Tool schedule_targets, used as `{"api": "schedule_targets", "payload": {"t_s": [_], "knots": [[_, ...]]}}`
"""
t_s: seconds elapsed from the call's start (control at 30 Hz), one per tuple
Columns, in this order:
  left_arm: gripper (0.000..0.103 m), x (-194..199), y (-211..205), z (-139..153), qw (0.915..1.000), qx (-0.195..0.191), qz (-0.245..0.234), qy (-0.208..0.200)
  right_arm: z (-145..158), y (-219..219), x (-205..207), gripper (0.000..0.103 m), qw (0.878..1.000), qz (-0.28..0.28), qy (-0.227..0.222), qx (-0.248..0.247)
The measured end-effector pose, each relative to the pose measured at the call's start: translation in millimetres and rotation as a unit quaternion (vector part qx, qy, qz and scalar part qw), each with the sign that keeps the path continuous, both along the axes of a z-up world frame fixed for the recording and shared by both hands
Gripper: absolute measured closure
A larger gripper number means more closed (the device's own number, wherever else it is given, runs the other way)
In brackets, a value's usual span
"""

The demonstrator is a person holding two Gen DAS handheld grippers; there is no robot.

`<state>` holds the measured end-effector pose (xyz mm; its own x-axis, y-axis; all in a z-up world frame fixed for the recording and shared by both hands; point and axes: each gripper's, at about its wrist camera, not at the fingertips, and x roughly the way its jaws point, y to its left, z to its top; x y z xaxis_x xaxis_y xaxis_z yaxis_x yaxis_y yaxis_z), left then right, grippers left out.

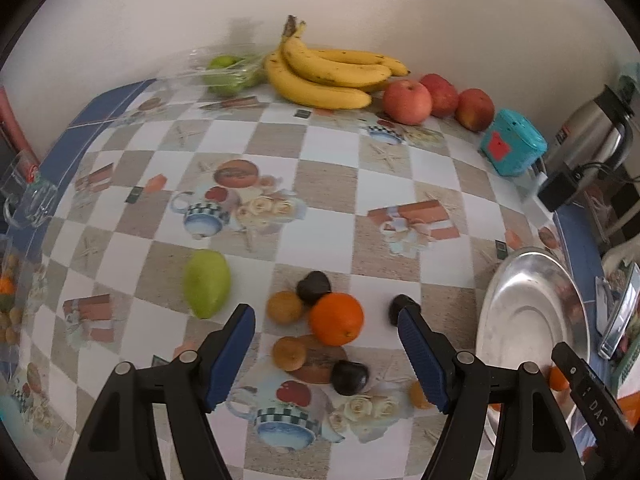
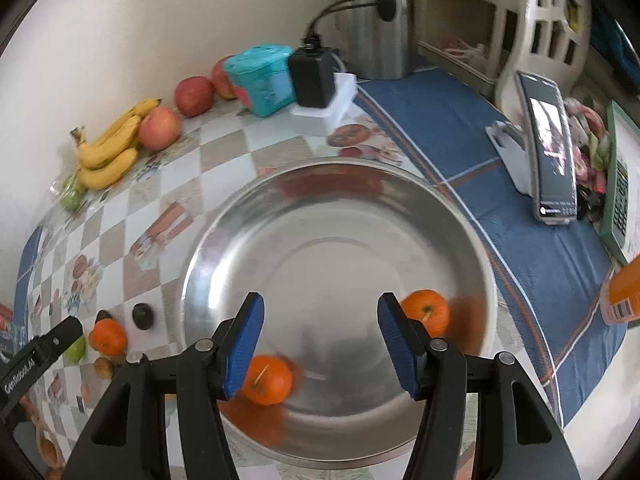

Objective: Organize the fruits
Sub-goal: 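Move both grippers back to the fruit cluster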

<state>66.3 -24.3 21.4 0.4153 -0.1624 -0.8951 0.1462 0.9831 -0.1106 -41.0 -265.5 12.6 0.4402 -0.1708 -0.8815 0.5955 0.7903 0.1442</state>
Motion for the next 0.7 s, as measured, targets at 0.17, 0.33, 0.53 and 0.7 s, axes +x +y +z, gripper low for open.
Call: {"api": "schedule_targets", "payload": {"t_s": [0.17,0.33,0.53,0.7], "knots": [[0.002,0.3,5.1,-2.8,0.9999,0.008,0.013,0.006,-1.8,6.4,2.8,0.043,1.0,0.013,0.004,-0.004],[0.0,0.8,9.1,-10.6,0.9993,0.027,0.025,0.012,-10.8,10.0,4.0,0.015,0.999,0.021,0.018,-0.017],[0.0,1.7,13.6,-14.2,0.9989,0.027,0.032,0.019,-13.6,12.6,4.0,0.007,0.999,0.023,0.022,-0.018],[0.0,2.7,18.3,-14.5,0.9987,0.027,0.039,0.02,-14.3,12.3,3.8,0.005,0.999,0.017,0.024,-0.028]]}}
